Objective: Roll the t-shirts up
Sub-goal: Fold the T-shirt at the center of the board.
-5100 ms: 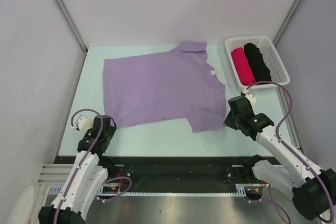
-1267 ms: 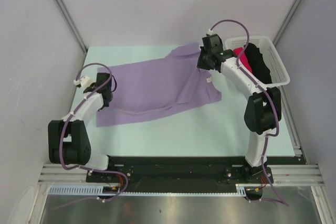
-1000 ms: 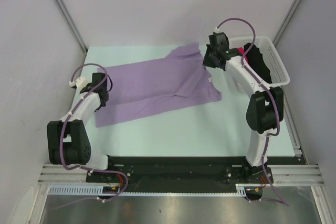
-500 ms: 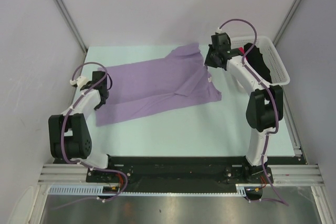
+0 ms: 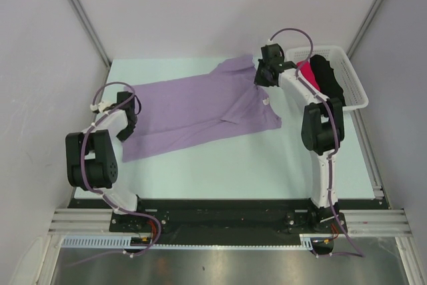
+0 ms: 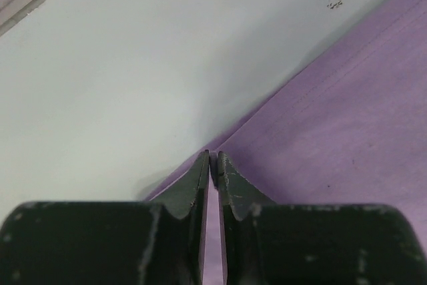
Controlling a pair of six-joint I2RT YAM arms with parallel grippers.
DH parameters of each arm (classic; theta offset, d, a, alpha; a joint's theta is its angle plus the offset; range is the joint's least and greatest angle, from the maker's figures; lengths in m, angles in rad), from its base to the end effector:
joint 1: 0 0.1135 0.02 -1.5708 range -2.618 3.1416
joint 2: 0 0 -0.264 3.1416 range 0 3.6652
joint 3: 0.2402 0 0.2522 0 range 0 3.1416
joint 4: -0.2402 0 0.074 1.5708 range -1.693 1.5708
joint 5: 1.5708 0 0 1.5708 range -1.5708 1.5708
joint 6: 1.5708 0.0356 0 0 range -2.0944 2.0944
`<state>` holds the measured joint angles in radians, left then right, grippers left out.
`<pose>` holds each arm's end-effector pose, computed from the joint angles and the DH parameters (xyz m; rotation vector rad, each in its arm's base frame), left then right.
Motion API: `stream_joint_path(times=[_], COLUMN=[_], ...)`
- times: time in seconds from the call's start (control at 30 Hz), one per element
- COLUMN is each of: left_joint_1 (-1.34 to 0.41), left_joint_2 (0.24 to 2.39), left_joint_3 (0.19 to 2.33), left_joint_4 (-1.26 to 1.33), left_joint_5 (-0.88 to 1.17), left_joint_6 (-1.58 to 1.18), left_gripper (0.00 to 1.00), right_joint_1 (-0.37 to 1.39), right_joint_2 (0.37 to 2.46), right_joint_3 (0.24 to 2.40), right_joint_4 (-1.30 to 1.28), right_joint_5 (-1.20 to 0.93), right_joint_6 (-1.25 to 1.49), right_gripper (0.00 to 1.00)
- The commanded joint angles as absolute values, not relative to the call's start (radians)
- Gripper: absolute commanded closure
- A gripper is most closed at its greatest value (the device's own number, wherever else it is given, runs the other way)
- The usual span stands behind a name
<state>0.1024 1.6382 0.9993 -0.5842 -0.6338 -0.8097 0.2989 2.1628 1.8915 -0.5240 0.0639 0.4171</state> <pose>0.3014 0.0522 0.1825 -1.2472 2.2111 0.6256 0.4747 0.1439 0.2465 0.1716 2.3744 0.2694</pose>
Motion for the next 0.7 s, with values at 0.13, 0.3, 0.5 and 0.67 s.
stream_joint_path(times=[0.13, 0.3, 0.5, 0.67], left_joint_1=[0.126, 0.133, 0.130, 0.100], left_joint_2=[1.618, 1.565, 1.369, 1.221], left_joint_3=[1.055, 1.052, 0.957, 0.835], left_joint_4=[-0.491, -0.503, -0.476, -0.440], left_joint_5=[-0.569, -0.511, -0.330, -0.207], left_joint_6=[-0.723, -0.704, -0.707, -0.726], left_gripper=[0.77, 0.48, 0.39, 0.39], right_joint_1=[0.268, 0.270, 0.333, 0.423], right_joint_2=[2.229, 2.221, 2.002, 1.913], right_joint_3=[2.029, 2.040, 1.680, 1.411], right_joint_4=[-0.468, -0.509, -0.433, -0.269], right_joint_5=[0.021, 0.009, 0.011, -0.055], right_joint_6=[0.396, 0.384, 0.451, 0.522], right_gripper=[0.92, 0.57, 0.47, 0.46])
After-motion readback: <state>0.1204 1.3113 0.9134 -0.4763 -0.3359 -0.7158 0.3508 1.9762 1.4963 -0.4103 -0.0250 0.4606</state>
